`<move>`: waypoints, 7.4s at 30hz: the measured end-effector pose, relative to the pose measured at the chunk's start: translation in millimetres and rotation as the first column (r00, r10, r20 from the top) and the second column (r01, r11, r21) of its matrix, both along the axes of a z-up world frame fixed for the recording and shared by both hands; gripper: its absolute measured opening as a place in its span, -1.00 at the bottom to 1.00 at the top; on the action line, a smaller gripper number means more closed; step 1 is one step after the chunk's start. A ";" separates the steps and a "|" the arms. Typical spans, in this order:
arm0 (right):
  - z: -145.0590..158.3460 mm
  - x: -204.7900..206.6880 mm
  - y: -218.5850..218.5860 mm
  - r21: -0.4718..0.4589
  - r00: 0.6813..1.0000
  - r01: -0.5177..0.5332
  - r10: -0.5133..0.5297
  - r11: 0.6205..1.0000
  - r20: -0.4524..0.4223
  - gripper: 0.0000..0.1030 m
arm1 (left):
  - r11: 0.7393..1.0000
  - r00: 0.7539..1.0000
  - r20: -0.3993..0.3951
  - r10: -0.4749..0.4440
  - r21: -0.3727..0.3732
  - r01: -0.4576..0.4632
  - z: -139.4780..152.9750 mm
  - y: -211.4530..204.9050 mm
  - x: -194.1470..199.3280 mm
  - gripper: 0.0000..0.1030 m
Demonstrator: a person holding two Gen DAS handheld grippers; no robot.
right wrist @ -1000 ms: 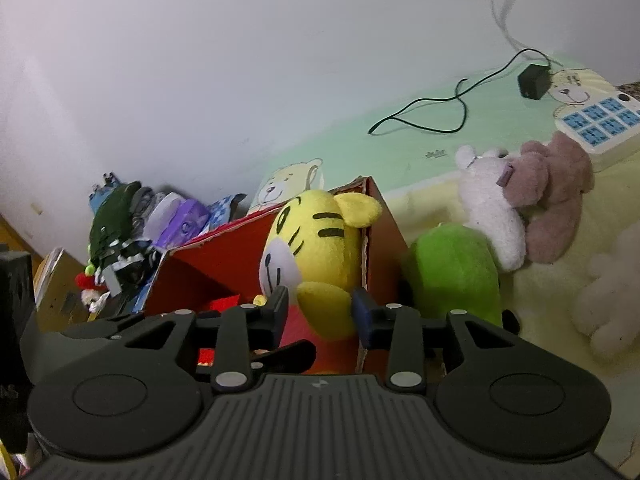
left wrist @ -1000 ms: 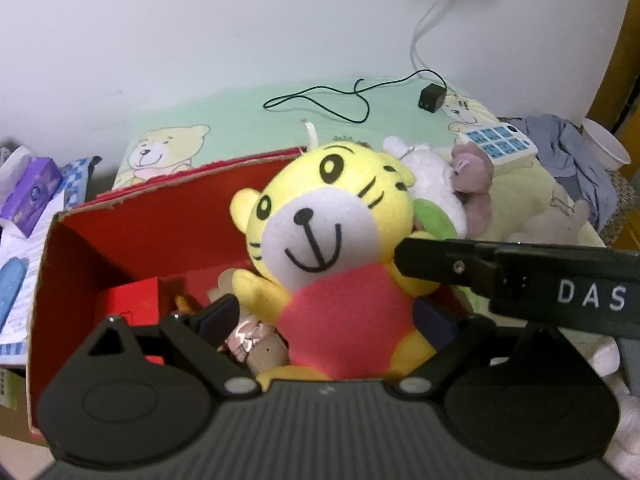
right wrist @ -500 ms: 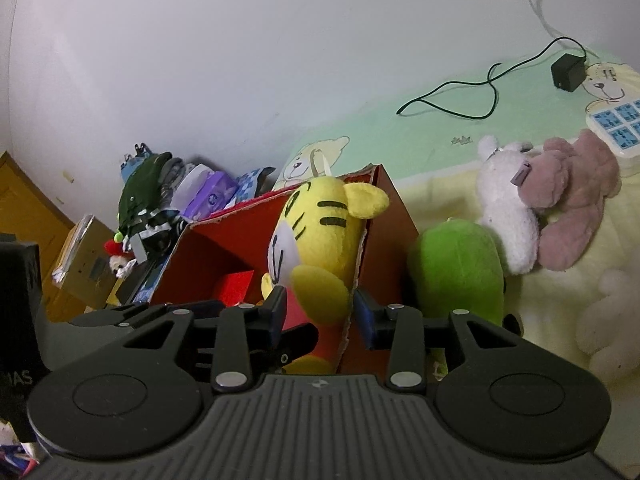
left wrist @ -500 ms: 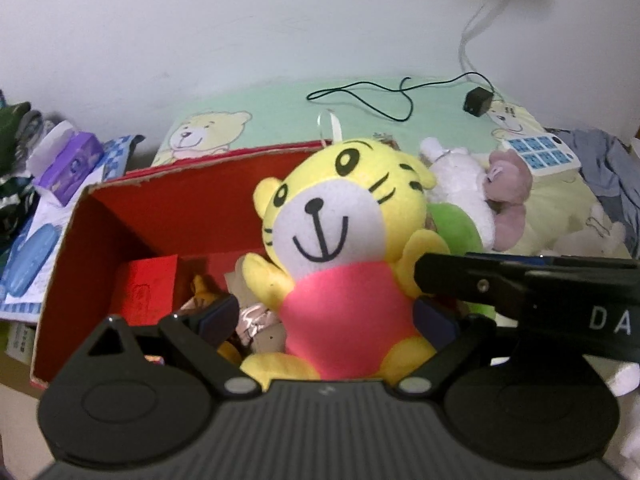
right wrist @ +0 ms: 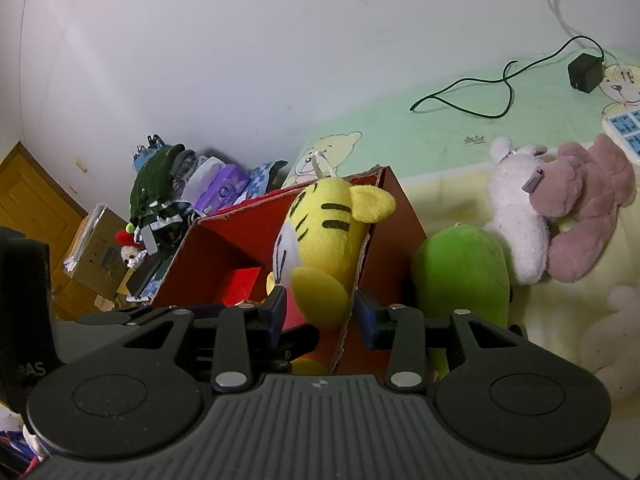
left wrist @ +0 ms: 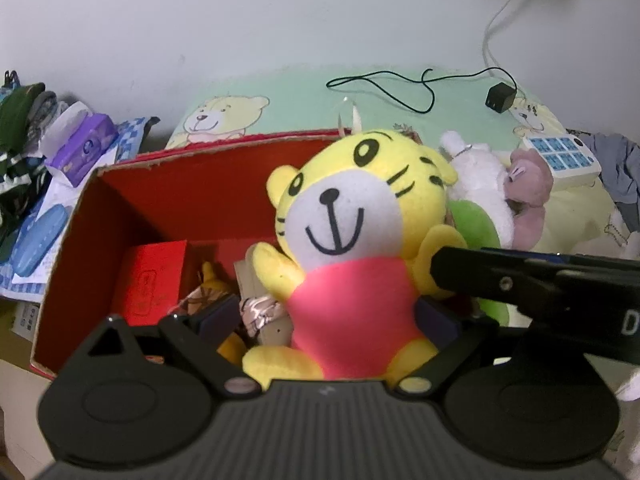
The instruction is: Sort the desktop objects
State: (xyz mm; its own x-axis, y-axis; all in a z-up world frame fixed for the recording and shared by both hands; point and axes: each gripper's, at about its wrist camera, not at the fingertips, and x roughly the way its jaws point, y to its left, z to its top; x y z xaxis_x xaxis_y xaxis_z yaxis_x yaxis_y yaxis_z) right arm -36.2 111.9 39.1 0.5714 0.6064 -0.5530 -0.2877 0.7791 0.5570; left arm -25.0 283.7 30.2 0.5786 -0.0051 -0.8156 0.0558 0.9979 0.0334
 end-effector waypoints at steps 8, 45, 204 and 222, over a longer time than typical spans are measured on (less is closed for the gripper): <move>0.3 -5.7 -11.0 0.023 0.999 0.049 -0.049 0.999 -0.007 -0.19 | 1.000 1.000 -0.016 -0.007 0.003 0.007 0.3 -0.6 -0.5 0.88; -71.8 -77.5 -223.2 0.082 0.843 0.518 -0.492 0.851 -0.219 0.06 | 0.861 0.882 0.057 -0.469 -0.195 0.470 -12.3 -175.4 0.3 0.81; -29.0 23.0 71.5 -0.001 0.997 0.072 -0.072 0.997 -0.041 -0.46 | 0.972 0.978 -0.029 -0.207 -0.120 0.202 -13.7 82.6 0.9 0.65; -25.5 -0.6 25.8 0.142 0.998 0.065 -0.065 0.988 -0.004 -0.22 | 0.989 0.991 0.041 -0.126 -0.066 0.129 18.3 71.9 -30.9 0.65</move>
